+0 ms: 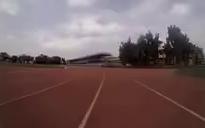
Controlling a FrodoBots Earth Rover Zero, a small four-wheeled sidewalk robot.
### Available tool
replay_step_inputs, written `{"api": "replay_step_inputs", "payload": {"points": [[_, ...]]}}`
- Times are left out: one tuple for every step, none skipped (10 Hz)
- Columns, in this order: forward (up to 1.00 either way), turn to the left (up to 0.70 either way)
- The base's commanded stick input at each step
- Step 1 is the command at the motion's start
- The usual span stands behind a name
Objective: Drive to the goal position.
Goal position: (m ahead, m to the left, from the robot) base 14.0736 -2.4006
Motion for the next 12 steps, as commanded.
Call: {"api": "replay_step_inputs", "payload": {"points": [[0.45, 0.0], [0.45, 0.0], [0.45, 0.0], [0.45, 0.0], [0.45, 0.0], [0.45, 0.0], [0.45, 0.0], [0.45, 0.0], [0.45, 0.0], [0.45, 0.0], [0.45, 0.0], [0.45, 0.0]]}}
